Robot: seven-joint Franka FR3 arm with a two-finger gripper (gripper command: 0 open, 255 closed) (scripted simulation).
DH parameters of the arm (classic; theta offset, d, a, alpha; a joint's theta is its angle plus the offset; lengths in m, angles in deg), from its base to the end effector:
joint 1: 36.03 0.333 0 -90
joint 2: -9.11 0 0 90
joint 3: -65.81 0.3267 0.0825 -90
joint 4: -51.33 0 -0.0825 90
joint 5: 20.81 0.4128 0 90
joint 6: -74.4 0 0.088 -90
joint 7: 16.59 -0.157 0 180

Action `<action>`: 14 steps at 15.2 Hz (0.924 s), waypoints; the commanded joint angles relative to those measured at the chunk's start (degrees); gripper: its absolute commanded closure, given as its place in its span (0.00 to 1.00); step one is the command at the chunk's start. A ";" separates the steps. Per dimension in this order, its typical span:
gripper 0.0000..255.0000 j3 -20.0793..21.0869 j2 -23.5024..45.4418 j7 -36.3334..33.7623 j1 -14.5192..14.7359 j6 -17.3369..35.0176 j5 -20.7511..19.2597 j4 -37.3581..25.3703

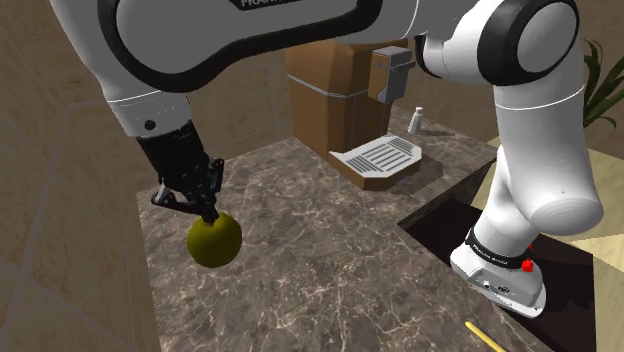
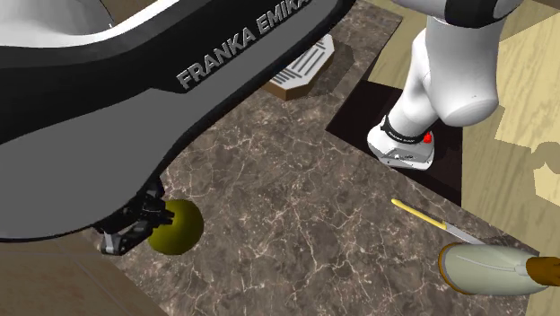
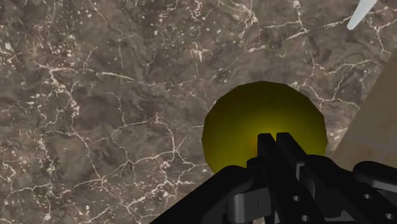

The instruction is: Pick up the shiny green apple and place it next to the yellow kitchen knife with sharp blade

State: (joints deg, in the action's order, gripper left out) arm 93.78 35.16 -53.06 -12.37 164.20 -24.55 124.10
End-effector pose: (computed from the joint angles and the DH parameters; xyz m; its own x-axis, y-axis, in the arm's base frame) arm 0.4836 0.5002 0.4677 0.9568 0.2350 -0.1711 0.2297 -0.9720 -0.0502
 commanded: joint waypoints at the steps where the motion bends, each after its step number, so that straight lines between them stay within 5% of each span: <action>1: 1.00 0.88 -5.63 -0.19 -1.53 2.26 2.17 7.52; 14: 1.00 3.73 -34.63 -0.49 -2.31 6.47 16.71 36.95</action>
State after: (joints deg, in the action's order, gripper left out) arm 97.41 2.33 -53.39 -14.93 170.97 -8.84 159.81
